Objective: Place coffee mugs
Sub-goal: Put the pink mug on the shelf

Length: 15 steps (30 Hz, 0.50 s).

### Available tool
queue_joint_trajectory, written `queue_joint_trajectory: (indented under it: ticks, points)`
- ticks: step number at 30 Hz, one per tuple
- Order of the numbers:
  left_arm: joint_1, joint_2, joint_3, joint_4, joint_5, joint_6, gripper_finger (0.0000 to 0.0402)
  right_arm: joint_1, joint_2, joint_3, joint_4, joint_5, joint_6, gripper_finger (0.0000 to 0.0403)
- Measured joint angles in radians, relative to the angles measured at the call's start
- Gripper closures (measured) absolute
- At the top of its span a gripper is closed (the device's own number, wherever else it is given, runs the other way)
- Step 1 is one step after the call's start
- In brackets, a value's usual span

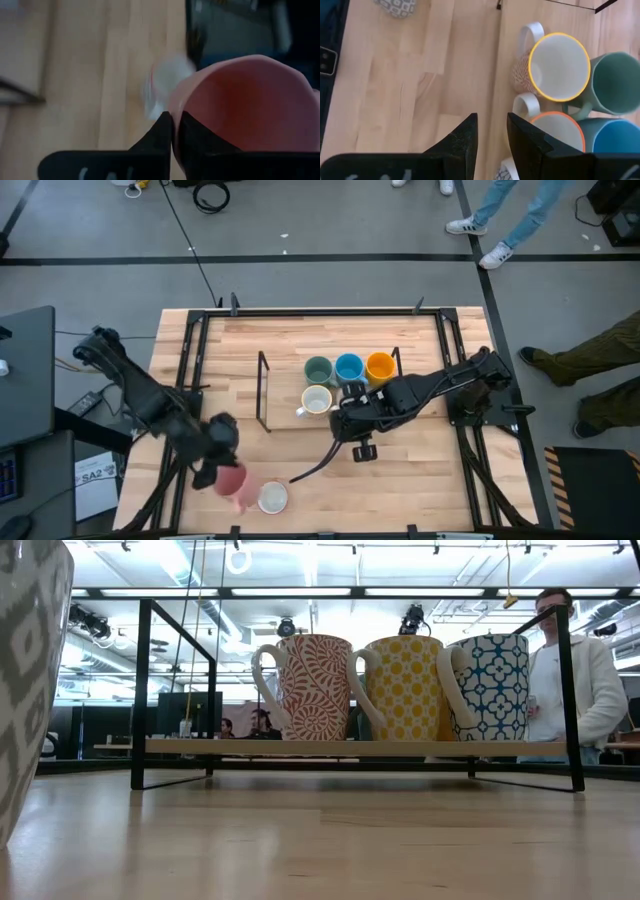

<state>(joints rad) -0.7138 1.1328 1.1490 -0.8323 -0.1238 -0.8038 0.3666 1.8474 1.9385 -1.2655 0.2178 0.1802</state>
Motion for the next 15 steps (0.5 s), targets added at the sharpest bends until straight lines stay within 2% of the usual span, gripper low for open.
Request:
queue_joint_trajectory:
  ticks: [8, 15]
  points:
    - [0.261, 0.0, 0.216, -0.074, -0.039, 0.141, 0.0379, 0.033, -0.041, -0.006, -0.014, 0.023, 0.004, 0.0293]
    - [0.592, 0.052, 0.322, -0.135, -0.006, 0.307, 0.0379, 0.048, -0.059, -0.006, -0.016, 0.024, 0.002, 0.0293]
